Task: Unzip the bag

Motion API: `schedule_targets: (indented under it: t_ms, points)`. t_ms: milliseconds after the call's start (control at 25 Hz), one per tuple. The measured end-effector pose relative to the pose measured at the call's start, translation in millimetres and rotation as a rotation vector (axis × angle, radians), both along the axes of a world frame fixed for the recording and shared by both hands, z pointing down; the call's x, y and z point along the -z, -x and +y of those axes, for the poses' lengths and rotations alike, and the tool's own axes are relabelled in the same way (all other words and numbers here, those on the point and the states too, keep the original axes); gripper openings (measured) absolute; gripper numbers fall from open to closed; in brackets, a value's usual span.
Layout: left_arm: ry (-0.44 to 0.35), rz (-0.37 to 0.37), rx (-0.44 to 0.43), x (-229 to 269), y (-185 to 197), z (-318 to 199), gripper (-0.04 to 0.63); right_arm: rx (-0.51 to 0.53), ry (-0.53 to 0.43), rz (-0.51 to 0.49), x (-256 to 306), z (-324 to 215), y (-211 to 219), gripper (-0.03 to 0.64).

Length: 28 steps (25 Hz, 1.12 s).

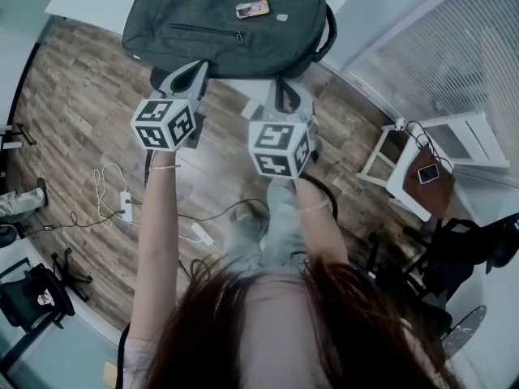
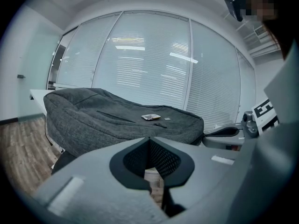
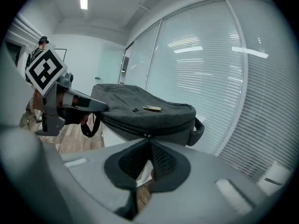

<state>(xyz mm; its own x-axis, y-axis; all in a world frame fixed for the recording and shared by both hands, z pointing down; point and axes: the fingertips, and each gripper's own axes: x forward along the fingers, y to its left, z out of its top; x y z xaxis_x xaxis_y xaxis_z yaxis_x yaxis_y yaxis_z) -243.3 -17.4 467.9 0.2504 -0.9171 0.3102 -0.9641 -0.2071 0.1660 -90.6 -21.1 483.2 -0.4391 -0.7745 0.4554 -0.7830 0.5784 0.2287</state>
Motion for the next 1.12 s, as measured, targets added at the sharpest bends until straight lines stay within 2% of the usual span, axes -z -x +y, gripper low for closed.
schedule_targets:
  t_ms: [680, 1120]
  points:
    - [-0.013, -0.01, 0.038, 2, 1, 2, 0.004, 0.068, 0.006, 0.006, 6, -10, -12, 0.006]
    - [-0.019, -0.038, 0.064, 1, 0, 0, 0.005, 0.149, 0.02, 0.015, 8, -21, -23, 0.008]
